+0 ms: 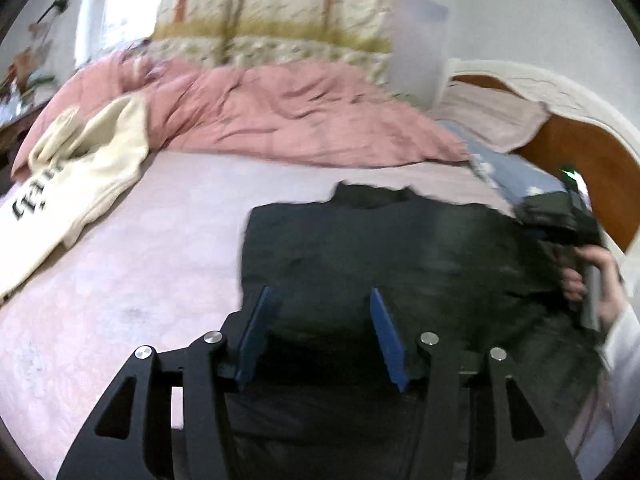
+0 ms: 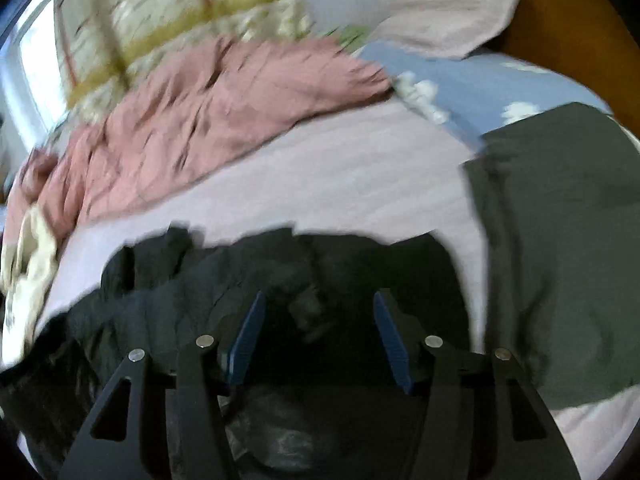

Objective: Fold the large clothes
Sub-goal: 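Open both grippers and lift them off the black jacket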

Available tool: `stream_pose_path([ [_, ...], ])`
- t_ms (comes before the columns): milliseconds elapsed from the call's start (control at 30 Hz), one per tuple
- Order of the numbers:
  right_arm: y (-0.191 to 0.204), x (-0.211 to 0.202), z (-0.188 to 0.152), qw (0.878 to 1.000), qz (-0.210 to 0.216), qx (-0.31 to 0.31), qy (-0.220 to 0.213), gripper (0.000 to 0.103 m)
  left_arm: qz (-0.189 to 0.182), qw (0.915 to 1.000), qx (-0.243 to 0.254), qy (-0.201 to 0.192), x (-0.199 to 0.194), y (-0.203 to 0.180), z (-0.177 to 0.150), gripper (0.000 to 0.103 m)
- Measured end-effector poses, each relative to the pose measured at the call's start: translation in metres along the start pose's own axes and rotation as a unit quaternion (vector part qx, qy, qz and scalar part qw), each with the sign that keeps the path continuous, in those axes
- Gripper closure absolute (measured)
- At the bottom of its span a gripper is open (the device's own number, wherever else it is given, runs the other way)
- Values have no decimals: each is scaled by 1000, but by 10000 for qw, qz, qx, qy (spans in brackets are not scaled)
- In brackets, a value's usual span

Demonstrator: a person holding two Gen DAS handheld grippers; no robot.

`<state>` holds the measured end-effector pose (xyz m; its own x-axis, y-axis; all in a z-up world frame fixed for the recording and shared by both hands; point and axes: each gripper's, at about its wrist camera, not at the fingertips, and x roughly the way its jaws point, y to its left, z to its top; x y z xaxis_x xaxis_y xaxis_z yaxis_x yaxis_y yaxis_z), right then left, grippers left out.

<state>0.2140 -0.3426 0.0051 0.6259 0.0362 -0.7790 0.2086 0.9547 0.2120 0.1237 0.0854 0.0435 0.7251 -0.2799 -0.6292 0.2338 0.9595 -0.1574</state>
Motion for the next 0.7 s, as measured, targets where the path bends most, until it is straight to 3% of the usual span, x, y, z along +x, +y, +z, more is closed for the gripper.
stream_pose_path([
  [33, 4, 3, -2, 9999, 86, -71, 95, 44, -40, 9999, -114, 81, 7, 6, -1, 53],
  [100, 22, 1, -9, 9979, 208, -570, 220, 58, -159, 9993, -288, 193, 24, 11, -3, 53],
  [133, 31, -2, -11, 9965, 113, -796, 224, 84, -181, 9991, -292, 256, 29, 9, -4, 53],
  [167, 42, -6, -15, 9932, -140, -1142, 190, 100, -188, 9990, -253, 322, 33, 8, -6, 53],
  [267, 42, -25, -21, 9903, -801, -1128, -132, 100, -314, 9977, -85, 596, 42, -6, -12, 52],
  [400, 23, -63, -26, 9890, -1091, -951, -307, 100, -199, 9942, -155, 1042, 62, -4, -19, 52],
  [467, 17, -75, -31, 9881, -1163, -1000, -114, 100, 228, 9920, -133, 1234, 72, -4, -21, 57],
  [533, 10, -83, -38, 9907, -1018, -893, 127, 100, 848, 9869, -8, 1376, 79, -4, -23, 67],
  [633, 0, -90, -45, 9952, -697, -599, 331, 99, 1511, 9784, 99, 1404, 79, -2, -23, 71],
  [700, -2, -93, -44, 9947, -834, -554, 218, 89, 1880, 9729, 122, 1338, 76, 2, -24, 71],
])
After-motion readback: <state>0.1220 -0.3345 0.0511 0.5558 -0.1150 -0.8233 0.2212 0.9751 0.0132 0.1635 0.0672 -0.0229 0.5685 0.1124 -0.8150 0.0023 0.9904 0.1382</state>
